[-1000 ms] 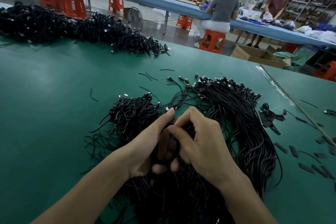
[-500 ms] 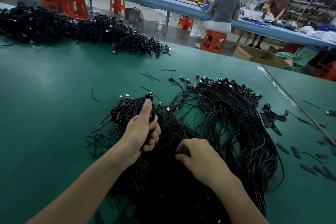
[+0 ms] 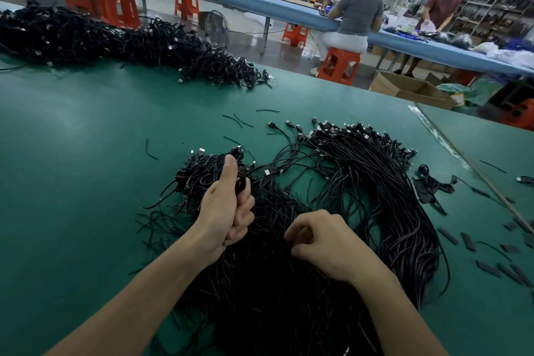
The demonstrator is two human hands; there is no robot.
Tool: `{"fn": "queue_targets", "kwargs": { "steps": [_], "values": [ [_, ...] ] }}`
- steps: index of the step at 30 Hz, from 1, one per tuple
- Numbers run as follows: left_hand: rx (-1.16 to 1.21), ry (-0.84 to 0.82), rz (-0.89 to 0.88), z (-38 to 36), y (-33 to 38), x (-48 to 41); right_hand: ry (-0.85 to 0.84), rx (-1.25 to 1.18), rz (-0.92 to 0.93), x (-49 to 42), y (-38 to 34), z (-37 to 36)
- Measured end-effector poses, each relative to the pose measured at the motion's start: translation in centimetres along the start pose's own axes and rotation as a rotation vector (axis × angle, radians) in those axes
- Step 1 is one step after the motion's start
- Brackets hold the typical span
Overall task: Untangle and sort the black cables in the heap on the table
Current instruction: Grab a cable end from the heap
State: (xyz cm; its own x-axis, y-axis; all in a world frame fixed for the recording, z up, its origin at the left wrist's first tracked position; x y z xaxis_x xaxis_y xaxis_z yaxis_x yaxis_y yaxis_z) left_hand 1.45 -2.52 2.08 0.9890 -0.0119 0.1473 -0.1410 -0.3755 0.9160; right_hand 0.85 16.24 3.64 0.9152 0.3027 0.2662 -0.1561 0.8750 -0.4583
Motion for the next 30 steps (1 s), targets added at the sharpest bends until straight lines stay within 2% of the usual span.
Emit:
{"fn": "queue_targets", "kwargs": {
  "steps": [5,11,15,18,25,30],
  "values": [
    [0.067,-0.047,0.029,0.2,0.4,-0.2,0.051,-0.083,0.029,0.2,-0.2,0.6],
    [0.033,-0.068,-0.039,0.2,0.3,-0.3,0.238,-0.131,0.091,0.5,-0.6,1.7],
    [-0.007,-0.019,-0.024,-0.5,0.2,-0.2,0.066,0.208,-0.056,0.4,-0.5,0.9],
    [-0.034,0.003,-0.066,-0.9,0.1,-0.1,-0.043,0.225,-0.117,0.4,-0.4,0.1],
    [-0.136,0.058,-0.148,-1.2,0.2,0.1,0.037,0.089,-0.08,0.2,-0.1,0.4],
    [-0.189,0.139,-0.076,-1.3,-0.1,-0.2,0.108,0.032,-0.036,0.6,-0.3,1.1]
  ]
}}
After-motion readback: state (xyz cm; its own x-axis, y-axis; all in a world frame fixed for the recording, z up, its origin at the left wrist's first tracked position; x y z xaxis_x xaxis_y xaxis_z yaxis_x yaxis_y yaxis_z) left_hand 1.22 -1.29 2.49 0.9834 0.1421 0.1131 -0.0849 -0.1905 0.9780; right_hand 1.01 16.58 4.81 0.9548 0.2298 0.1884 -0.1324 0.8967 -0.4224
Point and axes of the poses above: each hand's wrist, its own x-axis away from the middle knuckle, its own z-axis out of the back of the hand, y = z × x, the point moved 1 cm from there along -x, towards the middle knuckle, and after that the axes turned 1 degree about -z, right-handed, at the moved point
